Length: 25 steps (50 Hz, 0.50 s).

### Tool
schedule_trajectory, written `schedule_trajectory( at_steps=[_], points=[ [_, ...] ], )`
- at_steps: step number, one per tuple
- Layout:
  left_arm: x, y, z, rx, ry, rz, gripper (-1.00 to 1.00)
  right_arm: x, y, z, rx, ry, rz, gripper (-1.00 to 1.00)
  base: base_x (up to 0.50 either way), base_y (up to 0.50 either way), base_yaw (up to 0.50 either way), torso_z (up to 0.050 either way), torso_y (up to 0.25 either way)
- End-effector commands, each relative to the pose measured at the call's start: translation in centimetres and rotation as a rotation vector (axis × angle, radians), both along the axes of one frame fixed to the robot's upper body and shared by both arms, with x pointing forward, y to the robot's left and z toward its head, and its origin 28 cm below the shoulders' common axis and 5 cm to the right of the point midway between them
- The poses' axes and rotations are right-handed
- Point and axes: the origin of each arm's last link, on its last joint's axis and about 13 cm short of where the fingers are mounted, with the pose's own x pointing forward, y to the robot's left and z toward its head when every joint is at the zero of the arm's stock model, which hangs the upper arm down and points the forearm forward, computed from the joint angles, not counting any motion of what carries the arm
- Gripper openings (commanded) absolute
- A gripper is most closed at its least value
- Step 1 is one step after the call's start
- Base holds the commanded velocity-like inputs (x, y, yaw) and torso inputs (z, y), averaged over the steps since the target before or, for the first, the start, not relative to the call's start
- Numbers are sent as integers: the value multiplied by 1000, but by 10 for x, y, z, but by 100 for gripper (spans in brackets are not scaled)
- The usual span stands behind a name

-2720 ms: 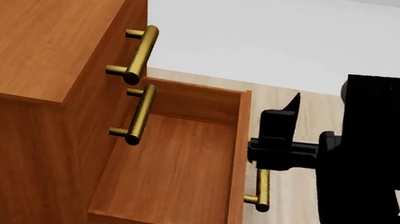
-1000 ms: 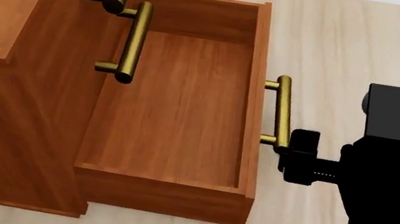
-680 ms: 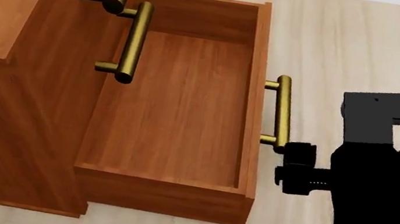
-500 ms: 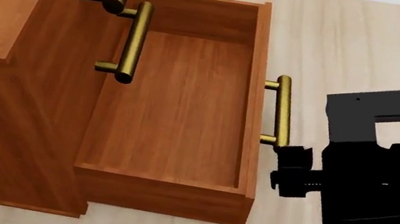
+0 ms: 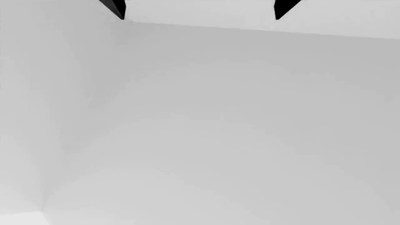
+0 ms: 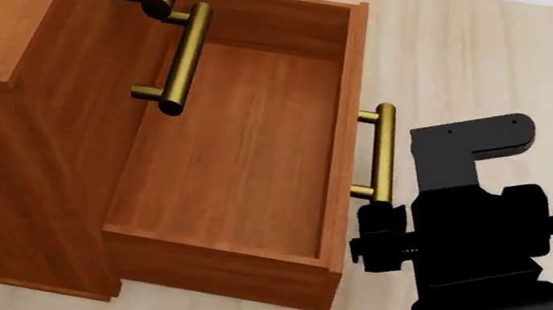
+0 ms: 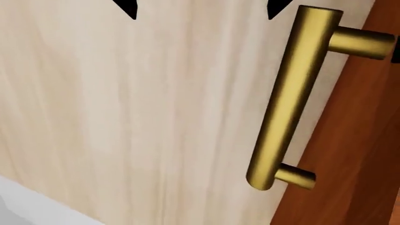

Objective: Close the bottom drawer of the cabinet and open the top drawer.

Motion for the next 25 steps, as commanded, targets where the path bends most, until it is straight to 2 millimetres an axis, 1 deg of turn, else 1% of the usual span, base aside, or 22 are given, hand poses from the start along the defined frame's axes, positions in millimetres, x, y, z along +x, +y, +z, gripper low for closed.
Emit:
schedule_trajectory(
  at_steps=[1,6,16,18,21,22,23,24,25],
  points=[
    [0,0,0,0,1,-1,100,7,10,6,10,-7,59,100,10,0,3,0,0],
    [0,0,-1,0,-1,0,100,8,18,6,16,1,100,100,0,0,2,0,0],
    [0,0,0,-3,-5,-4,100,9,25,7,38,14,135,100,1,0,1,0,0],
    [0,1,-1,-3,-6,-4,100,10,27,7,74,25,156,100,0,0,1,0,0],
    [0,0,-1,-3,-3,-3,100,13,28,7,53,16,155,100,4,0,1,0,0],
    [0,0,-9,-2,-3,-4,100,13,31,8,54,17,170,100,0,0,0,0,0],
    [0,0,-4,-2,-3,-3,100,14,32,8,53,14,171,100,0,0,3,0,0],
    [0,0,-10,-3,-3,-4,100,15,34,9,61,15,182,100,0,0,0,0,0],
    [0,0,-2,-4,-4,-2,100,15,35,10,58,15,190,100,0,0,3,0,0]
  ],
)
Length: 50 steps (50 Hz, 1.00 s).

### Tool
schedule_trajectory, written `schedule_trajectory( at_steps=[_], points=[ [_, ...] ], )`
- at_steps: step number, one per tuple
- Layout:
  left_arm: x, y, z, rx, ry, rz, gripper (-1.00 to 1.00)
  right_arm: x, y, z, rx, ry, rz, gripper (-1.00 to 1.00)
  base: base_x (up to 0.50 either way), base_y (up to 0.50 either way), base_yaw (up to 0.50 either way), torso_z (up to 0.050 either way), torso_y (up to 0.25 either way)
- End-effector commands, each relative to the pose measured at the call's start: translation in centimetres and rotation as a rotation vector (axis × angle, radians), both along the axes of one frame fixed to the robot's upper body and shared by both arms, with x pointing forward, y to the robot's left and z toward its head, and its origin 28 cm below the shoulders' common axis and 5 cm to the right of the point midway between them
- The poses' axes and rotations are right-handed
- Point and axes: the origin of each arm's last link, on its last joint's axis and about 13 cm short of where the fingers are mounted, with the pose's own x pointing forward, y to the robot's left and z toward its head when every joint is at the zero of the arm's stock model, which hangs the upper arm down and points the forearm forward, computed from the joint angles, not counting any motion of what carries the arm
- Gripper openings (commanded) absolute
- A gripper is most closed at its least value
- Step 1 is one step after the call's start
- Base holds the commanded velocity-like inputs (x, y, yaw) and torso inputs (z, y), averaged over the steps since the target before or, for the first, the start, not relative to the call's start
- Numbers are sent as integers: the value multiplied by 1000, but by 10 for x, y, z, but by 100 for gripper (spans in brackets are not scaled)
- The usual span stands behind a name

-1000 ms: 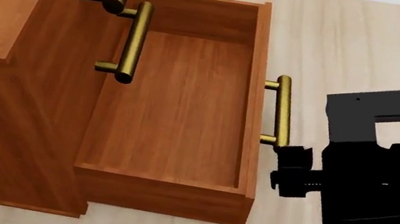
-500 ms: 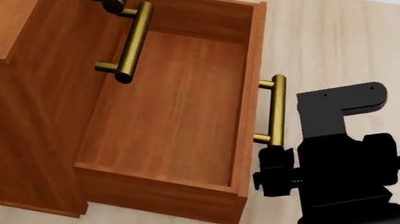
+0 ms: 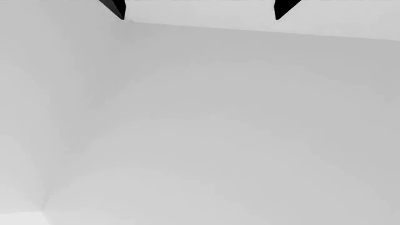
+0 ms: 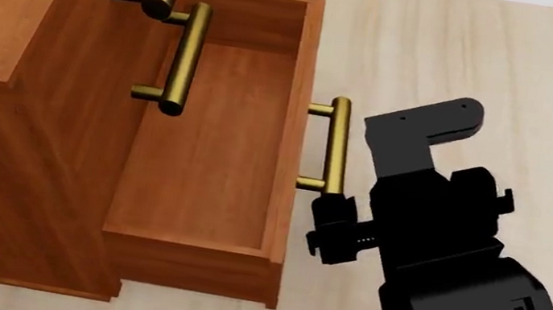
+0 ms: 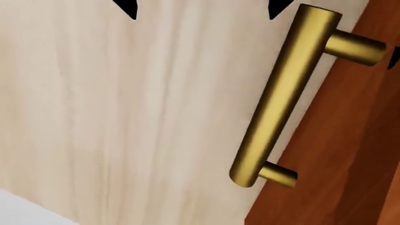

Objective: Close the bottom drawer of the cabinet and open the top drawer.

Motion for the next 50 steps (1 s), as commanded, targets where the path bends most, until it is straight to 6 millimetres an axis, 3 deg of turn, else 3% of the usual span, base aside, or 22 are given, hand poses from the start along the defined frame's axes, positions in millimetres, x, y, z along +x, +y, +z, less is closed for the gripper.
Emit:
schedule_trajectory(
  at_steps=[1,9,11,14,50],
  points=[
    [0,0,1,-1,0,1,100,6,14,8,13,-18,69,100,0,0,0,0,0],
    [0,0,2,-2,0,2,100,10,22,12,27,-22,99,100,0,0,1,0,0],
    [0,0,-7,-2,-1,1,100,11,24,12,34,-20,107,100,5,0,1,0,0],
    [0,0,1,-3,-1,1,100,12,26,11,31,-20,115,100,0,0,0,0,0],
    [-1,1,1,-8,-9,-13,100,23,59,10,95,26,238,100,0,0,1,0,0]
  ],
)
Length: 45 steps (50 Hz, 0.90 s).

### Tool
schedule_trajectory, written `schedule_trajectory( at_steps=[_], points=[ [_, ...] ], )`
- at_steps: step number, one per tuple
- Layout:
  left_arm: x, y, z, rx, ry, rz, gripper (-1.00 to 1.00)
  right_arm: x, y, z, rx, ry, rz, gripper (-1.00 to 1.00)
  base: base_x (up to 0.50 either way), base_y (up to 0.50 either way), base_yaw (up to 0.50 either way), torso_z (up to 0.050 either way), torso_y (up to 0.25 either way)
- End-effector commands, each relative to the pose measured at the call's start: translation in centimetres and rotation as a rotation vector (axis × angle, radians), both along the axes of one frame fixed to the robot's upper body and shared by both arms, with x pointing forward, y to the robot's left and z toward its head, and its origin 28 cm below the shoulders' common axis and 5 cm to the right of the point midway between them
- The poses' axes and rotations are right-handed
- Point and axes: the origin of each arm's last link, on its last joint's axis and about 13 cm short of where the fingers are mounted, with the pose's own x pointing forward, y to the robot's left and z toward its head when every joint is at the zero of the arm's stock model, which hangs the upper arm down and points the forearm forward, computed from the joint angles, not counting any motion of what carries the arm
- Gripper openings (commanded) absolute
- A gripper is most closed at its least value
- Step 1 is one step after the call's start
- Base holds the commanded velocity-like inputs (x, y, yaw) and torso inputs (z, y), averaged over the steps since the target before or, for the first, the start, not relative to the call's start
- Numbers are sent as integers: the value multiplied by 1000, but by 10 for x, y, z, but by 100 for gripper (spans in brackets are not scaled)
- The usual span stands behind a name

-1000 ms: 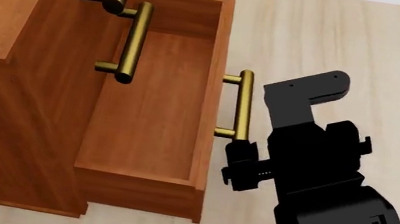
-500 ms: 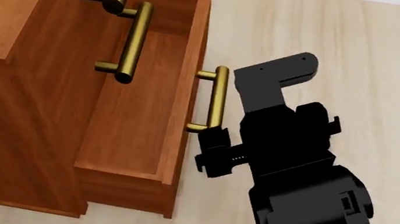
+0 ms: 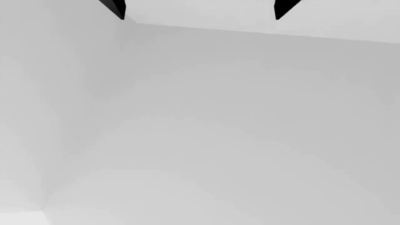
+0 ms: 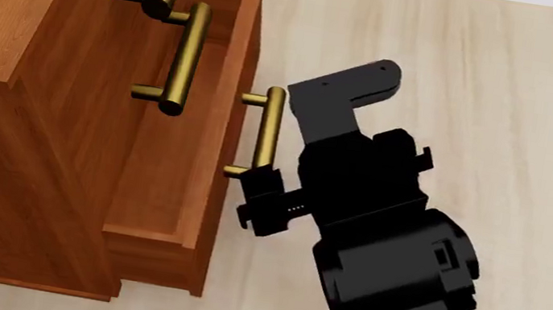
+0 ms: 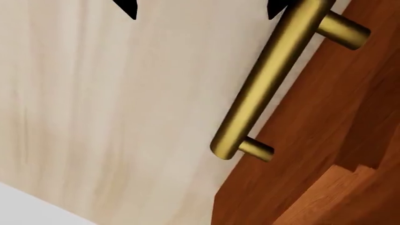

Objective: Close the bottom drawer of the cabinet and open the top drawer.

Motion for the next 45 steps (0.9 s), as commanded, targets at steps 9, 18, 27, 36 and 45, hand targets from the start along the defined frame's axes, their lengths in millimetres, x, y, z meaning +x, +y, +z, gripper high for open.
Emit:
schedule_trajectory(
  at_steps=[9,18,27,36,45],
  points=[
    [0,0,1,-1,-4,-2,100,10,22,-1,71,33,93,100,0,0,0,0,0],
    [0,0,1,-2,-8,-7,100,12,33,-2,91,54,134,100,0,0,1,0,0],
    [-1,0,1,-4,-13,-8,100,15,39,-5,131,88,169,100,0,0,1,0,0],
    [-2,-1,1,-1,-19,-9,100,21,47,-4,177,121,207,100,0,0,1,0,0],
    [-2,0,2,-4,-23,-12,100,22,55,-4,209,146,248,100,0,0,1,0,0]
  ],
)
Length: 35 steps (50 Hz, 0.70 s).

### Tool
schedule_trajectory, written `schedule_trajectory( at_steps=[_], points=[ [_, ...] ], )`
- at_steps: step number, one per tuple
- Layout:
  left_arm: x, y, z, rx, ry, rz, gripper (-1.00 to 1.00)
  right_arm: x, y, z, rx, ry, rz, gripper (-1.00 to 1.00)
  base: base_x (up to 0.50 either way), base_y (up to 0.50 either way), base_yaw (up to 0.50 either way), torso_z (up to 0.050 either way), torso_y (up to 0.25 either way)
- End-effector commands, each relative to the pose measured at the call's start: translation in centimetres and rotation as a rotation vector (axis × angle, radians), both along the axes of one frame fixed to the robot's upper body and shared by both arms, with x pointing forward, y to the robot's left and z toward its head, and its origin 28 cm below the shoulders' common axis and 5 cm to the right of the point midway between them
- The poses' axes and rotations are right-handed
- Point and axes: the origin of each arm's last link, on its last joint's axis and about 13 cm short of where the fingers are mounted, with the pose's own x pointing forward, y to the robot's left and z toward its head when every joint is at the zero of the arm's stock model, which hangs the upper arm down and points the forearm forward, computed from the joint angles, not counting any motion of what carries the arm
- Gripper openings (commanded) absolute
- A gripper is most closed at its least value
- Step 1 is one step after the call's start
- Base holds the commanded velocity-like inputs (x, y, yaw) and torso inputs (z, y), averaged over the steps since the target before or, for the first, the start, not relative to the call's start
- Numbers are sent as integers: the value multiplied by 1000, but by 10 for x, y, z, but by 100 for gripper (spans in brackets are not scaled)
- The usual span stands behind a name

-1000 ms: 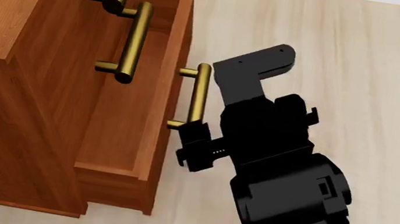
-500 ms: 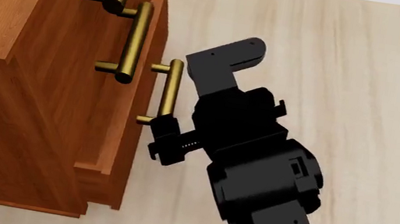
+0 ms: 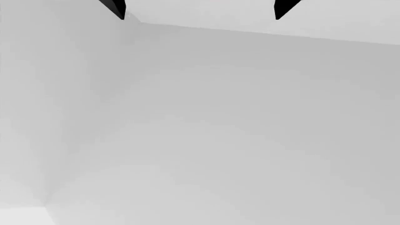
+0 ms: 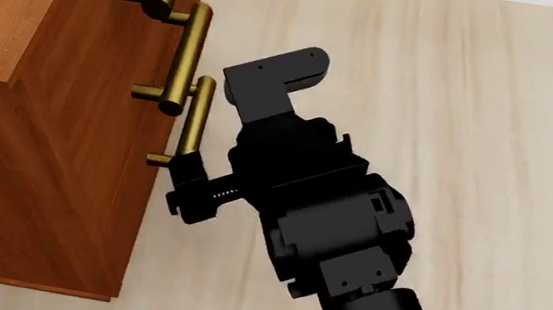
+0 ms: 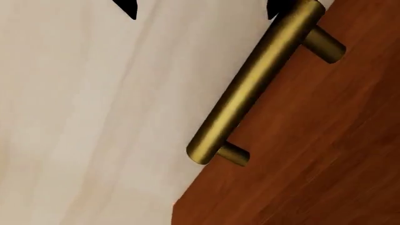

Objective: Close the bottom drawer of the cabinet and open the top drawer.

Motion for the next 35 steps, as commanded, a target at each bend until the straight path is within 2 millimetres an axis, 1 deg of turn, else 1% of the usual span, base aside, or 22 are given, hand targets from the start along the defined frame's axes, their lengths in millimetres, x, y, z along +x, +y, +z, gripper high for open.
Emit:
schedule_trajectory(
  at_steps=[1,8,15,19,23,24,27,35],
  points=[
    [-1,0,0,-2,-5,-3,100,1,14,-2,81,59,68,100,0,0,3,0,0],
    [0,0,-1,-1,-8,-5,100,-1,19,-2,108,70,132,100,0,2,4,0,0],
    [-1,0,0,0,-8,-1,100,1,22,-3,109,62,139,100,2,3,5,0,-2],
    [-1,0,0,0,-7,-4,100,1,21,-1,88,44,129,100,0,3,7,0,-3],
    [0,-1,1,2,-4,-9,100,-3,14,2,76,16,97,100,3,3,6,0,-3],
    [-1,0,0,0,-7,-8,100,-6,10,4,98,29,89,100,0,0,4,0,0],
    [-1,0,1,-1,-8,-6,100,-14,2,8,90,6,66,100,0,1,0,0,0],
    [0,0,0,2,-8,-6,100,-38,-21,34,138,-72,-10,100,0,0,1,0,0]
  ],
)
